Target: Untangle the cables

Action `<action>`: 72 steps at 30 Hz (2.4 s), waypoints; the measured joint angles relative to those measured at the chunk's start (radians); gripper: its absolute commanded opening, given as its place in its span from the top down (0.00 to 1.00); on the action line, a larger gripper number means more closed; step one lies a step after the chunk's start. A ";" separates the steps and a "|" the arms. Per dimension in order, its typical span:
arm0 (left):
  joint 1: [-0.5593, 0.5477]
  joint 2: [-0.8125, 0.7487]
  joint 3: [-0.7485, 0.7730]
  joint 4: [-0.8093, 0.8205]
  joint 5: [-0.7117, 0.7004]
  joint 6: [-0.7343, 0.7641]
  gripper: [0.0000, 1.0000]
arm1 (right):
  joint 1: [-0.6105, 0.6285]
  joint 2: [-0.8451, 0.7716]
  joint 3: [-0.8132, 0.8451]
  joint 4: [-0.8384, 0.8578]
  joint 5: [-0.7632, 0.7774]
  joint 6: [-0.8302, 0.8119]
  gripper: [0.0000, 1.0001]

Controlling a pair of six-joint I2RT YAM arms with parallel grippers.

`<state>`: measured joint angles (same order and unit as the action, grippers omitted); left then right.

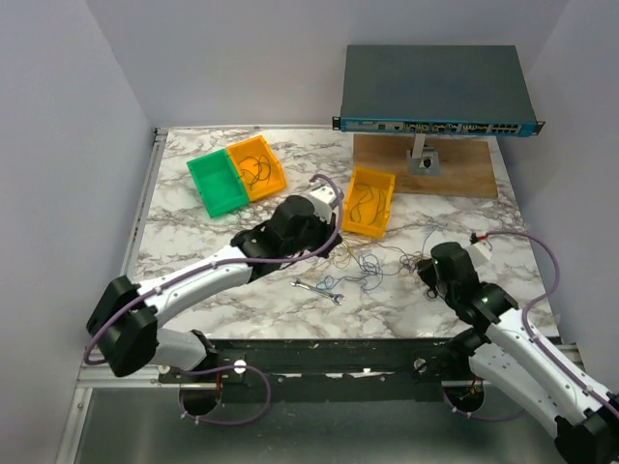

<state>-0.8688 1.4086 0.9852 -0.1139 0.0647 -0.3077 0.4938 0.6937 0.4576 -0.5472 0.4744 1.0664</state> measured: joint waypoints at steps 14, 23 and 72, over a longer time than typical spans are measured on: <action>0.298 -0.503 -0.363 0.089 -0.157 -0.267 1.00 | -0.001 -0.267 0.103 -0.220 0.210 0.217 0.20; 0.309 -0.540 -0.371 0.066 -0.074 -0.202 1.00 | -0.003 -0.223 0.091 -0.082 0.093 -0.034 0.09; 0.225 -0.427 -0.264 -0.028 0.267 -0.093 0.29 | 0.044 0.288 0.229 0.662 -0.773 -0.694 0.99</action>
<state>-0.6434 0.9817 0.7212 -0.1421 0.3317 -0.4007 0.5377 0.9817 0.6868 0.1146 -0.2985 0.3721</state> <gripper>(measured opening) 0.668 0.033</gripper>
